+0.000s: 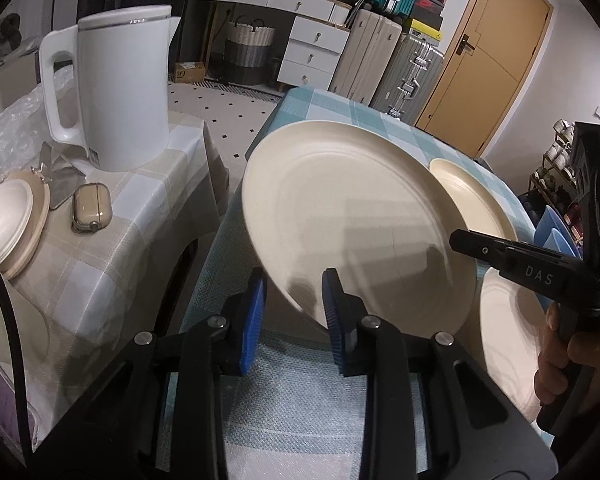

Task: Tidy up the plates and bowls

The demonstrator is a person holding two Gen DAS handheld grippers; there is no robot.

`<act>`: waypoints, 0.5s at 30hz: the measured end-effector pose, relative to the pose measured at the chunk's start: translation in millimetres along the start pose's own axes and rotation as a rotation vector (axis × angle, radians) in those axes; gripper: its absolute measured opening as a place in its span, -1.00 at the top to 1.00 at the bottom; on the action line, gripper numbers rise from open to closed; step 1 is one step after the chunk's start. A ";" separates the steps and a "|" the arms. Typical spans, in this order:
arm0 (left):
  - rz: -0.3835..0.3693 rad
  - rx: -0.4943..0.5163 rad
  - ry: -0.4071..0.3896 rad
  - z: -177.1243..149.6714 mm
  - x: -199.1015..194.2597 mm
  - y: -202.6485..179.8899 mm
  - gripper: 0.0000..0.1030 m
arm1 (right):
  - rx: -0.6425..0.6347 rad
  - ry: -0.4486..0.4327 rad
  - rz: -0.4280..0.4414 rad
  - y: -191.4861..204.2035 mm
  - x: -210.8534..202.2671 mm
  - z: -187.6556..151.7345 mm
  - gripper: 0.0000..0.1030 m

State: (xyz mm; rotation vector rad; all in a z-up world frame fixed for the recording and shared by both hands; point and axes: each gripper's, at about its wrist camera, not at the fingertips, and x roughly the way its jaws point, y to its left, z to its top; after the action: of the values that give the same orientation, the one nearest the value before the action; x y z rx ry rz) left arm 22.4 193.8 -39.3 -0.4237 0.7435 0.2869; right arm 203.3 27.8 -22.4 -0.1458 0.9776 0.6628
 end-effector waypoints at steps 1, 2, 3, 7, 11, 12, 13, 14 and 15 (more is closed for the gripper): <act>-0.003 0.003 -0.006 0.9 -2.6 -1.2 0.51 | 0.001 -0.004 -0.002 -0.1 -2.3 -0.2 0.70; -0.006 0.006 -0.010 1.1 -4.8 -2.3 0.51 | 0.003 -0.009 -0.003 -0.6 -5.5 -0.6 0.70; -0.008 0.009 -0.013 1.2 -7.1 -3.5 0.51 | 0.005 -0.012 -0.004 -0.7 -8.4 -1.1 0.70; -0.018 0.027 -0.028 2.5 -16.2 -11.2 0.51 | 0.016 -0.032 -0.012 -3.0 -22.9 -3.5 0.70; -0.030 0.048 -0.034 2.7 -25.7 -23.5 0.51 | 0.028 -0.049 -0.019 -6.5 -37.3 -7.3 0.70; -0.034 0.052 -0.035 2.5 -27.7 -26.4 0.51 | 0.032 -0.053 -0.020 -8.0 -40.1 -8.8 0.70; -0.038 0.057 -0.035 2.4 -29.7 -29.5 0.51 | 0.038 -0.057 -0.021 -10.0 -44.5 -10.5 0.70; -0.041 0.064 -0.034 2.1 -31.8 -33.0 0.51 | 0.041 -0.060 -0.022 -11.1 -47.2 -12.0 0.70; -0.042 0.071 -0.036 1.5 -33.2 -36.9 0.51 | 0.043 -0.063 -0.024 -12.4 -50.6 -13.8 0.70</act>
State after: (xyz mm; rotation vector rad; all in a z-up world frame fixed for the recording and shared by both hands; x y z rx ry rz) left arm 14.5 158.7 -5.1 -0.3659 0.7068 0.2275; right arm 181.3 -10.7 8.4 -0.0974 0.9273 0.6204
